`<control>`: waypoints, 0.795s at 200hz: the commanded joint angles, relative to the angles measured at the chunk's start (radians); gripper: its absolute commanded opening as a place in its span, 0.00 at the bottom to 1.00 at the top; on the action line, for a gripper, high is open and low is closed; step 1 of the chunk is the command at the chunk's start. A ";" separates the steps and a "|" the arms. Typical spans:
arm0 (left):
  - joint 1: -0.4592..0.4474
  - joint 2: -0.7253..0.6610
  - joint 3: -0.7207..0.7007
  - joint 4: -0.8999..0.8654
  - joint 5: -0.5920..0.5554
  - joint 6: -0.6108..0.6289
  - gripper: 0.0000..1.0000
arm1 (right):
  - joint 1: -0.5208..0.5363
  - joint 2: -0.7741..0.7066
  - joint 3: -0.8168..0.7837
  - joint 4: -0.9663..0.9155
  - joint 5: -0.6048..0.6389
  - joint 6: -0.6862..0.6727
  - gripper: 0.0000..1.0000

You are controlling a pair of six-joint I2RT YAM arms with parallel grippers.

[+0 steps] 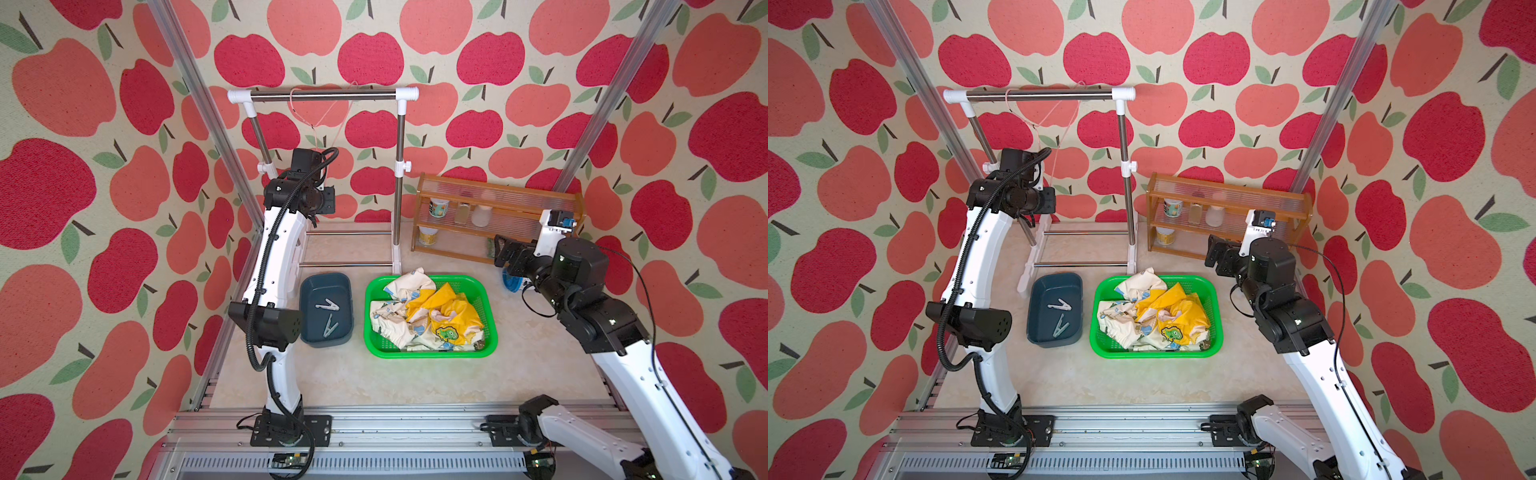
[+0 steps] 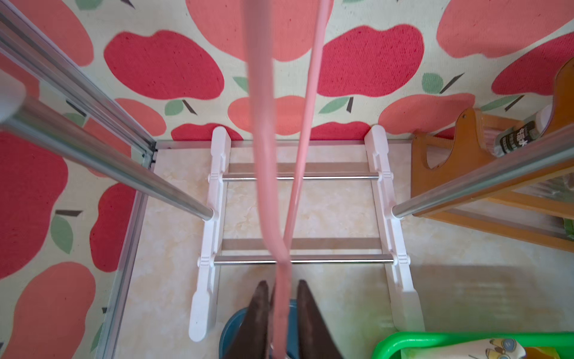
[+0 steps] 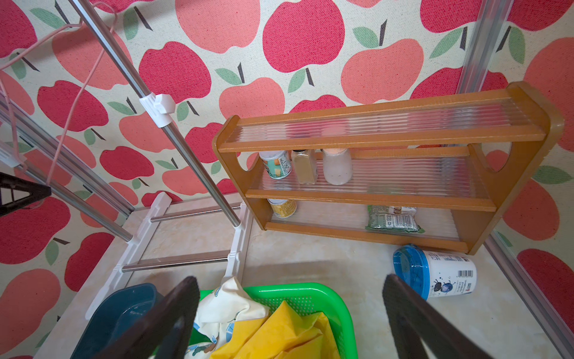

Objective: Remove the clothespins securing jackets to the hanger
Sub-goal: Place the hanger at the clothesline, then reset both arms

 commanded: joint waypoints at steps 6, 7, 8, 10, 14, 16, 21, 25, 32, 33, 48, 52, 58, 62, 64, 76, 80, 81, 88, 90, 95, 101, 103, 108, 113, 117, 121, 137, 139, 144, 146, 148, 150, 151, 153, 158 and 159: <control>-0.020 -0.096 -0.093 0.024 -0.022 -0.013 0.64 | -0.006 -0.004 -0.014 -0.012 0.009 0.014 0.96; -0.021 -0.098 -0.095 0.024 -0.023 -0.013 0.68 | -0.006 -0.003 -0.016 -0.011 0.009 0.014 0.96; -0.022 -0.100 -0.097 0.025 -0.025 -0.013 0.71 | -0.005 -0.003 -0.016 -0.011 0.008 0.013 0.96; -0.021 -0.106 -0.102 0.025 -0.027 -0.013 0.75 | -0.007 -0.003 -0.016 -0.011 0.007 0.013 0.96; -0.022 -0.114 -0.110 0.025 -0.033 -0.013 0.81 | -0.005 -0.002 -0.016 -0.009 0.006 0.013 0.96; -0.024 -0.119 -0.113 0.025 -0.038 -0.013 0.84 | -0.005 -0.001 -0.016 -0.009 0.005 0.012 0.96; -0.025 -0.133 -0.123 0.029 -0.050 -0.014 0.90 | -0.005 -0.002 -0.016 -0.008 0.003 0.013 0.96; -0.027 -0.141 -0.135 0.031 -0.056 -0.016 0.97 | -0.005 -0.001 -0.016 -0.008 0.003 0.012 0.96; -0.026 -0.163 -0.153 0.035 -0.058 -0.017 1.00 | -0.006 -0.001 -0.017 -0.006 0.003 0.012 0.96; -0.026 -0.166 -0.156 0.037 -0.059 -0.017 1.00 | -0.007 -0.001 -0.016 -0.006 0.003 0.011 0.96; -0.027 -0.224 -0.212 0.057 -0.066 -0.030 1.00 | -0.006 -0.003 -0.020 -0.004 0.001 0.010 0.96; -0.027 -0.243 -0.230 0.063 -0.063 -0.033 1.00 | -0.005 -0.002 -0.022 -0.003 0.002 0.010 0.96; -0.027 -0.269 -0.264 0.078 -0.058 -0.038 1.00 | -0.006 -0.004 -0.024 -0.003 0.004 0.010 0.96; -0.027 -0.296 -0.287 0.087 -0.054 -0.043 1.00 | -0.005 -0.005 -0.027 -0.003 0.005 0.010 0.96; -0.027 -0.308 -0.299 0.091 -0.052 -0.045 1.00 | -0.005 -0.004 -0.027 -0.002 0.006 0.009 0.97; -0.028 -0.373 -0.375 0.116 -0.025 -0.051 1.00 | -0.006 -0.003 -0.034 -0.001 0.015 0.002 0.98; -0.026 -0.396 -0.400 0.127 -0.018 -0.056 1.00 | -0.005 -0.002 -0.033 -0.003 0.019 0.000 0.99; -0.026 -0.404 -0.407 0.129 -0.015 -0.058 1.00 | -0.005 -0.002 -0.033 -0.003 0.021 -0.001 0.99; -0.022 -0.449 -0.455 0.145 0.006 -0.065 1.00 | -0.005 0.000 -0.033 -0.005 0.033 -0.013 0.99; -0.021 -0.461 -0.470 0.150 0.012 -0.067 1.00 | -0.005 0.002 -0.032 -0.006 0.037 -0.016 0.99; -0.019 -0.498 -0.510 0.166 0.024 -0.073 1.00 | -0.005 0.003 -0.030 -0.008 0.048 -0.026 0.99; -0.015 -0.539 -0.561 0.185 0.039 -0.081 1.00 | -0.005 0.005 -0.030 -0.010 0.063 -0.038 0.99; -0.013 -0.550 -0.578 0.189 0.046 -0.083 1.00 | -0.005 0.006 -0.030 -0.012 0.068 -0.043 0.99; -0.009 -0.587 -0.622 0.204 0.054 -0.089 1.00 | -0.006 0.007 -0.030 -0.012 0.081 -0.057 0.99; -0.006 -0.624 -0.671 0.220 0.052 -0.096 1.00 | -0.006 0.009 -0.032 -0.014 0.096 -0.070 0.99; -0.004 -0.654 -0.712 0.234 0.045 -0.101 1.00 | -0.006 0.010 -0.036 -0.014 0.110 -0.080 0.99; -0.003 -0.684 -0.758 0.249 0.034 -0.102 1.00 | -0.005 0.011 -0.040 -0.014 0.124 -0.092 0.99; 0.019 -0.797 -0.945 0.315 0.005 -0.117 1.00 | -0.008 0.025 -0.055 -0.013 0.172 -0.152 0.99; 0.023 -0.812 -0.966 0.326 0.000 -0.120 1.00 | -0.008 0.028 -0.055 -0.013 0.176 -0.160 0.99; 0.034 -0.847 -1.031 0.348 -0.009 -0.125 1.00 | -0.009 0.034 -0.060 -0.012 0.186 -0.180 0.99; 0.040 -0.860 -1.053 0.360 -0.010 -0.127 1.00 | -0.010 0.037 -0.060 -0.011 0.190 -0.188 0.99; 0.046 -0.873 -1.077 0.372 -0.012 -0.129 1.00 | -0.011 0.039 -0.063 -0.010 0.194 -0.194 0.99; 0.052 -0.882 -1.101 0.382 -0.014 -0.132 1.00 | -0.011 0.043 -0.066 -0.009 0.194 -0.201 0.99; 0.056 -0.884 -1.113 0.387 -0.014 -0.134 1.00 | -0.011 0.044 -0.067 -0.008 0.194 -0.203 0.99; 0.064 -0.902 -1.135 0.395 -0.016 -0.139 1.00 | -0.011 0.046 -0.069 -0.007 0.194 -0.208 0.99; 0.083 -0.935 -1.188 0.419 -0.017 -0.150 1.00 | -0.015 0.052 -0.075 -0.005 0.219 -0.217 0.99; 0.087 -0.939 -1.198 0.423 -0.016 -0.154 1.00 | -0.015 0.054 -0.076 -0.003 0.222 -0.218 0.99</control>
